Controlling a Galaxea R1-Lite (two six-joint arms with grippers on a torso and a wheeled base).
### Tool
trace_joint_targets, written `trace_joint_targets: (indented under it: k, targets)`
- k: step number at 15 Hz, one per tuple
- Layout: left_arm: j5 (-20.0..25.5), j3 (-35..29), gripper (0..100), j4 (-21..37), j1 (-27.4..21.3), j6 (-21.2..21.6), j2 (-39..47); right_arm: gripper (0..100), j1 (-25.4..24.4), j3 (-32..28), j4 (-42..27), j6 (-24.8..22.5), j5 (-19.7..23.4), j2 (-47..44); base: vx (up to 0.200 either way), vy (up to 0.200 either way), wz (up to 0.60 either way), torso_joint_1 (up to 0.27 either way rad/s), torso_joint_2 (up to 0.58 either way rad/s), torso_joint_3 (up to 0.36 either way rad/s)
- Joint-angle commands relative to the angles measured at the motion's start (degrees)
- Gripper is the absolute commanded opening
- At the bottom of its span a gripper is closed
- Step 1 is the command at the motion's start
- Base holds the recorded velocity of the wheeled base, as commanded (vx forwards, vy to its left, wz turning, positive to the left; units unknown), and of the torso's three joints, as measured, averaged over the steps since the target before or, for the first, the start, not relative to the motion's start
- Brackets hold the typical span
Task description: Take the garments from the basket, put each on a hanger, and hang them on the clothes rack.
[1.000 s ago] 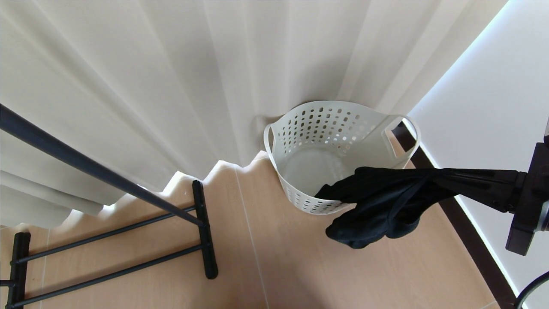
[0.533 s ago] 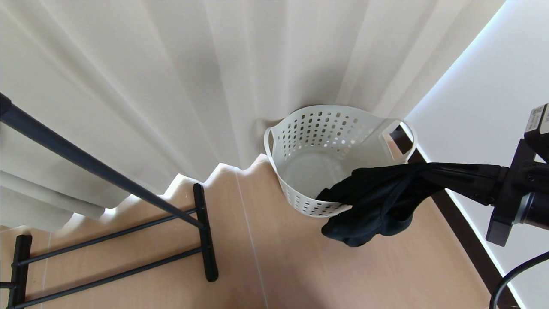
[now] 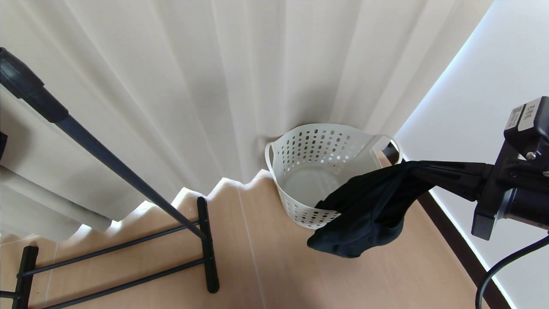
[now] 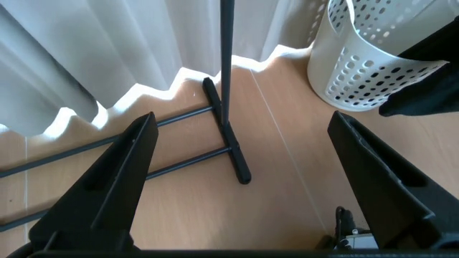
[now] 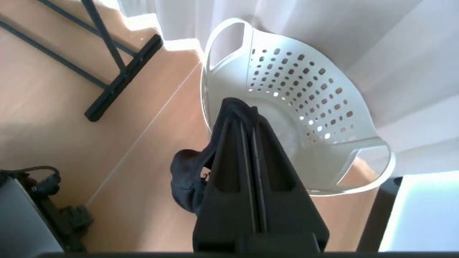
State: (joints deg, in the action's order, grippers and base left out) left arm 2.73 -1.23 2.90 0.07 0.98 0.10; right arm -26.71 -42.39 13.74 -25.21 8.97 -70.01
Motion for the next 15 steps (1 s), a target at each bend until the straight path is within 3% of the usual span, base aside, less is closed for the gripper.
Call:
trace_joint_targets:
  k: [1,15]
  targets:
    - [0.0,0.0,100,0.0,0.0,0.0,0.0,0,0.0,0.6,0.1,0.0,0.0,-0.4,0.0,0.0,0.0,-0.002,0.0,0.193]
    - [0.0,0.0,100,0.0,0.0,-0.1,0.0,0,-0.1,1.4,0.1,-0.1,0.3,-0.6,0.0,0.0,0.0,0.003,0.0,0.203]
